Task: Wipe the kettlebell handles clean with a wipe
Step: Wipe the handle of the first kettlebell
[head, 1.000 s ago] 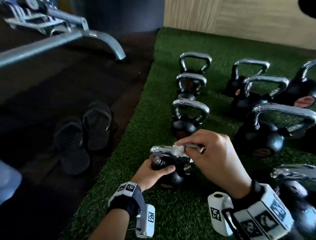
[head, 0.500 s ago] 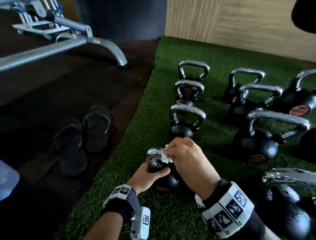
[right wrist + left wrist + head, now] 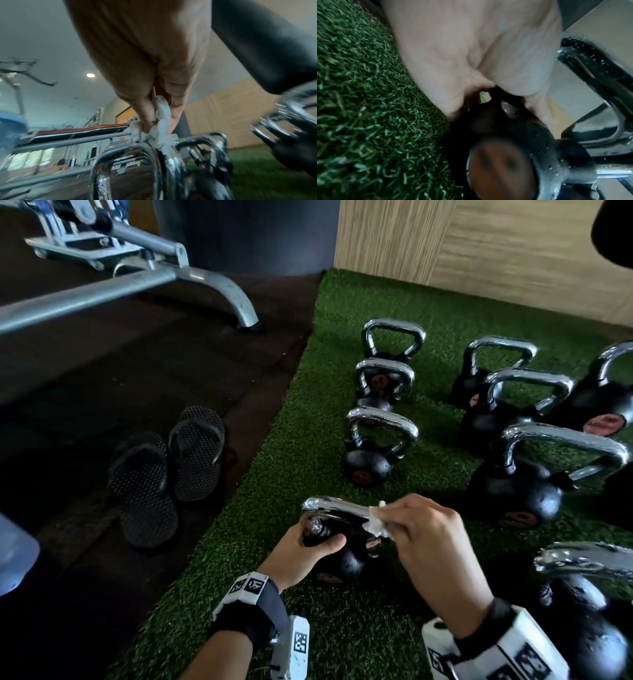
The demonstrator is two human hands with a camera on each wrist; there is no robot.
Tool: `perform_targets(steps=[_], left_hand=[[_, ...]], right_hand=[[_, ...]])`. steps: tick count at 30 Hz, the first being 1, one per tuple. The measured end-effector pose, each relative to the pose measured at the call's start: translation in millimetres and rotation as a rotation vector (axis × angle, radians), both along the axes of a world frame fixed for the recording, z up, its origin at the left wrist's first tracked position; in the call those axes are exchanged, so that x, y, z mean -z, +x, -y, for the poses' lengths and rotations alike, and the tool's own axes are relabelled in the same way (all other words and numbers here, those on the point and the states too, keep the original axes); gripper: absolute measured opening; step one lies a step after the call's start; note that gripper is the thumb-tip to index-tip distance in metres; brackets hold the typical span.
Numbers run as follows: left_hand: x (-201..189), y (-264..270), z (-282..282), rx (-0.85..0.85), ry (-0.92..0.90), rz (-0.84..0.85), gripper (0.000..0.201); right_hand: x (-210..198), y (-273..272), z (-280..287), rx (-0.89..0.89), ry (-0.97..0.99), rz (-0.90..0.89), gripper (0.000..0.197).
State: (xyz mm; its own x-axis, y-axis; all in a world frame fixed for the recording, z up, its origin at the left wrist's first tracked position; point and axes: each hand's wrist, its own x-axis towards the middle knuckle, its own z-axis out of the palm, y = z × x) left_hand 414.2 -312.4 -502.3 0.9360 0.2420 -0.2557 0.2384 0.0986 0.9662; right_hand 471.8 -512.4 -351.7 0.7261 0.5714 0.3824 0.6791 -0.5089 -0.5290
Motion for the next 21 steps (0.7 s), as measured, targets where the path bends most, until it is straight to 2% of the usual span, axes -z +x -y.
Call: perform_targets(steps=[3,7,9,11,14,18,21], left_hand=[[0.6,-0.4,-0.5,-0.011,-0.025,-0.003,0.069],[0.0,-0.8,-0.5,-0.014,0.010,-0.001,0.069],[-0.2,-1.4,0.0,-0.024,0.020,-0.004,0.065],[-1.3,-2.2,1.1,-0.024,0.004,-0.003,0.063],[-3.8,-3.5,1.6,-0.045,-0.016,-0.011,0.073],[-4.6,-3.6,-1.8,-0.033,0.060,-0.057,0.082],[-12.6,-3.4,-2.1,-0.045,0.143,-0.107,0.077]], right_hand=[[13.1,4.2,15.1,0.091,0.108,-0.034,0.033],[28.7,1.3,16.2,0.117,0.201,-0.041,0.037],[41.6,-0.2,19.8,0.166,0.261,-0.113,0.039],[58.3,2.5,25.3,0.208,0.364,-0.330,0.042],[80.1,11.5,30.6,0.224,0.591,-0.745,0.037],[100.9,13.4,28.3,0.247,0.775,-0.961,0.028],[113.4,8.2,19.3,0.283,0.878,-1.105,0.037]])
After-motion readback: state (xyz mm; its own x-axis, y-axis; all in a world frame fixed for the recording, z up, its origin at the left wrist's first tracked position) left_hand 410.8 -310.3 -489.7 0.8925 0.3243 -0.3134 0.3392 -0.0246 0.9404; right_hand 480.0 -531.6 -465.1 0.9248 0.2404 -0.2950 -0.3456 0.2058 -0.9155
